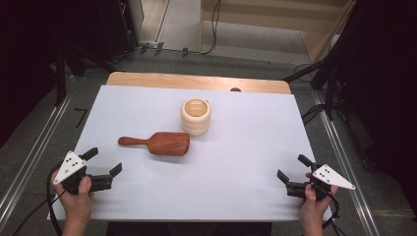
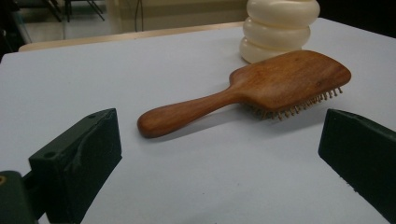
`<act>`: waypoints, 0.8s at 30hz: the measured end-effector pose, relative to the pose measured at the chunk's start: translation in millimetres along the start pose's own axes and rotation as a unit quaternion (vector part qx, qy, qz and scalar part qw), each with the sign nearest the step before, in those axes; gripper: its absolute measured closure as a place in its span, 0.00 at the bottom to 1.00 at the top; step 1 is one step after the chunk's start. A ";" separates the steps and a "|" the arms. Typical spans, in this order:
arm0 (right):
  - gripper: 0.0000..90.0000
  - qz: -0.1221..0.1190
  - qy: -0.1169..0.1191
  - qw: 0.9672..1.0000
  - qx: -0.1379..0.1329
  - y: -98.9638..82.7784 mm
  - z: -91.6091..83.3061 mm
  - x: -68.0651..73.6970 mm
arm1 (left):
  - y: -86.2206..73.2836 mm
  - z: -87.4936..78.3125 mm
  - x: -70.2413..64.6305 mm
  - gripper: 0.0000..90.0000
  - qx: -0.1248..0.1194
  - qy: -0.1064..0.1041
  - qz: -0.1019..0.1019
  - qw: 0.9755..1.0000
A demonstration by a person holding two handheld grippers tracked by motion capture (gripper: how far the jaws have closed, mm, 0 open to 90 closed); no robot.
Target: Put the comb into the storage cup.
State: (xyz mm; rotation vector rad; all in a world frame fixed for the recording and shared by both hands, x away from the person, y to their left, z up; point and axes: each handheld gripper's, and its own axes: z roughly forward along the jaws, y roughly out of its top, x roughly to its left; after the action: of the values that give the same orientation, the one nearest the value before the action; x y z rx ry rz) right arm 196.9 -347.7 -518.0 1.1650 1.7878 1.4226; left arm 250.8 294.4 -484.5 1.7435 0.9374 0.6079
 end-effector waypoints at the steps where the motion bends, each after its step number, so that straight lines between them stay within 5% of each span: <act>1: 0.00 0.002 0.000 1.000 0.001 -0.1 -0.2 -0.3 | 1.3 0.0 -1.3 0.00 0.000 -0.001 0.002 1.000; 11: 0.00 0.001 0.001 1.000 -0.001 -0.5 -0.2 0.5 | 14.8 8.7 -7.9 0.00 0.023 -0.006 0.028 0.999; 24: 0.00 -0.004 0.006 1.000 0.002 -0.4 1.2 0.3 | 47.5 23.2 -5.6 0.00 0.062 -0.030 0.077 0.995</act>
State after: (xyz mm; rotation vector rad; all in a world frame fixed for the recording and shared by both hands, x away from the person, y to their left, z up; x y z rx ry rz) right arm 197.6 -346.9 -518.7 1.1519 1.8034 1.4250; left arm 279.9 268.9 -448.1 1.9478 0.8186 0.6048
